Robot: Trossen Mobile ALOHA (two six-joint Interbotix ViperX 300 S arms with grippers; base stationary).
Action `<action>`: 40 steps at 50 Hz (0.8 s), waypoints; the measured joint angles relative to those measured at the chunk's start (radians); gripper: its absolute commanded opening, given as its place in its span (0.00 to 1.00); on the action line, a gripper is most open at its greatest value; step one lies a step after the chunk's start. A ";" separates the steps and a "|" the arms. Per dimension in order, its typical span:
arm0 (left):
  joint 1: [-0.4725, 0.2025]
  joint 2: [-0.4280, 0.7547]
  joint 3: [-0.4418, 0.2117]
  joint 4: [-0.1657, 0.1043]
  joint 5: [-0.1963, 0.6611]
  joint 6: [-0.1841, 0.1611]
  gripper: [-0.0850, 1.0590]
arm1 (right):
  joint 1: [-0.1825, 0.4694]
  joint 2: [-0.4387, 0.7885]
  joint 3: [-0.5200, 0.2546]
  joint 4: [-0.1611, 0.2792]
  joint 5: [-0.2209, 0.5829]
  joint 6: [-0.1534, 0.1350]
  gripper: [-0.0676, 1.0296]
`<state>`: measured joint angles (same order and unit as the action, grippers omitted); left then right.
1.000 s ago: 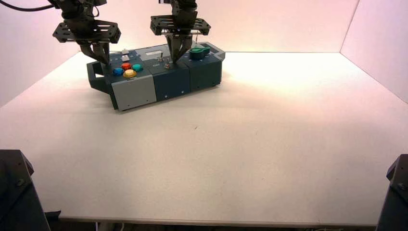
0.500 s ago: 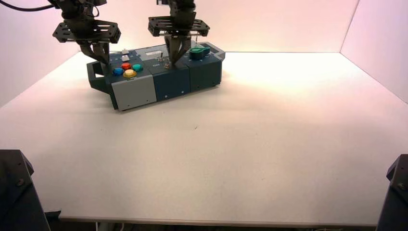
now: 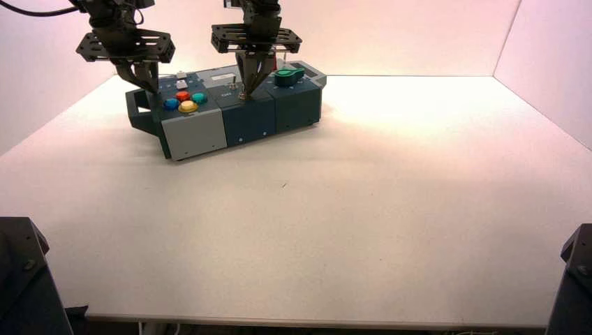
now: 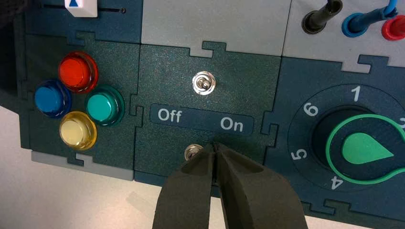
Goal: Flip the bottom switch off with the right gripper.
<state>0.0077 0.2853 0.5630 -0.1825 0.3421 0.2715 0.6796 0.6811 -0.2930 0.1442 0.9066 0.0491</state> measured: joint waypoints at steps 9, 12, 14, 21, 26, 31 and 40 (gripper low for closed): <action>0.000 0.002 0.000 0.000 0.000 0.000 0.05 | 0.005 0.000 -0.015 0.000 0.020 0.005 0.04; 0.000 0.002 0.000 0.000 0.000 0.000 0.05 | 0.006 0.000 -0.028 -0.002 0.029 0.005 0.04; 0.000 0.002 0.000 0.000 0.000 0.000 0.05 | 0.006 0.000 -0.037 -0.002 0.038 0.005 0.04; -0.003 0.003 0.000 0.000 0.000 0.000 0.05 | 0.026 0.000 -0.077 0.002 0.067 0.011 0.04; -0.006 0.005 -0.002 0.000 -0.002 -0.002 0.05 | 0.064 0.000 -0.103 0.005 0.086 0.012 0.04; -0.008 0.006 -0.003 0.002 -0.002 0.000 0.05 | 0.087 0.000 -0.104 0.006 0.092 0.015 0.04; -0.009 0.006 -0.005 0.000 -0.002 0.000 0.05 | 0.069 0.000 -0.106 -0.066 0.109 0.015 0.04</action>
<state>-0.0015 0.2915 0.5584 -0.1825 0.3405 0.2715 0.7486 0.6811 -0.3988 0.0782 1.0155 0.0644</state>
